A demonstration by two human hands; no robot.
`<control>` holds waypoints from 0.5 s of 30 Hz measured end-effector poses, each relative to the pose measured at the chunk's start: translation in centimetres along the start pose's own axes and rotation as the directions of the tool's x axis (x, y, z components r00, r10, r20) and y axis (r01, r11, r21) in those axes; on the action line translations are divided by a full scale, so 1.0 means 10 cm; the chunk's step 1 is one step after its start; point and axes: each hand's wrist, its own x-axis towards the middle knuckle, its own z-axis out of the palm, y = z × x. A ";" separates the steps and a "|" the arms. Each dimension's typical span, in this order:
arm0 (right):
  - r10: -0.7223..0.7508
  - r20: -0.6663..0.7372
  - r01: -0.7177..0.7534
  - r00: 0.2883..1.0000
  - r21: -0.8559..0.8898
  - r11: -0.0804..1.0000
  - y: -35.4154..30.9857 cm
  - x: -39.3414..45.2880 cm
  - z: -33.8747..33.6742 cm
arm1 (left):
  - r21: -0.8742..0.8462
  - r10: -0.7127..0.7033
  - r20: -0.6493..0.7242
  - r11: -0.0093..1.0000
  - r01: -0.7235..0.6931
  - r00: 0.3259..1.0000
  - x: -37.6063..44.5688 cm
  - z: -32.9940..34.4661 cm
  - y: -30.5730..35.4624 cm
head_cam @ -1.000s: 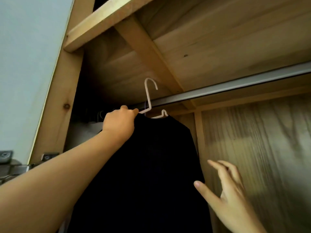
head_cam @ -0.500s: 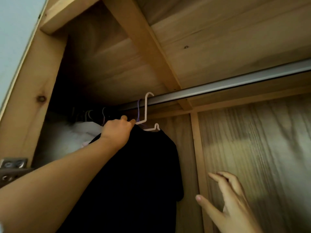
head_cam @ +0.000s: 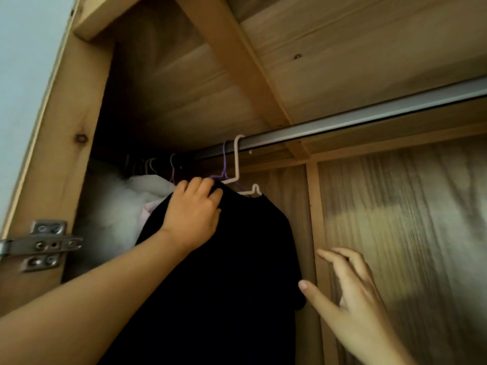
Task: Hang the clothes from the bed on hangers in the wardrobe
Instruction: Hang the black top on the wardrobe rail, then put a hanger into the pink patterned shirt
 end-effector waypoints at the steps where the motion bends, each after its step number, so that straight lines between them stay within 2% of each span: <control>1: -0.017 -0.018 0.018 1.000 0.037 0.999 -0.05 -0.02 0.03 | -0.067 -0.014 -0.024 0.998 0.012 1.000 -0.13 -0.08 0.07; 4: -0.027 -0.001 0.026 1.000 0.193 0.981 -0.16 -0.11 0.19 | -0.262 -0.086 0.048 0.960 0.096 0.995 -0.57 -0.35 0.28; 6: -0.031 0.047 0.017 0.998 0.287 0.958 -0.25 -0.20 0.33 | -0.335 -0.131 0.109 0.928 0.161 0.985 -0.91 -0.52 0.34; 11: -0.062 0.186 -0.031 0.981 0.462 0.886 -0.57 -0.55 0.69 | -0.307 -0.198 0.266 0.910 0.278 0.944 -1.72 -0.97 0.37; 15: -0.088 0.188 0.004 0.978 0.408 0.913 -0.98 -0.91 0.90 | -0.187 -0.270 0.384 0.914 0.361 0.883 -2.25 -1.48 0.38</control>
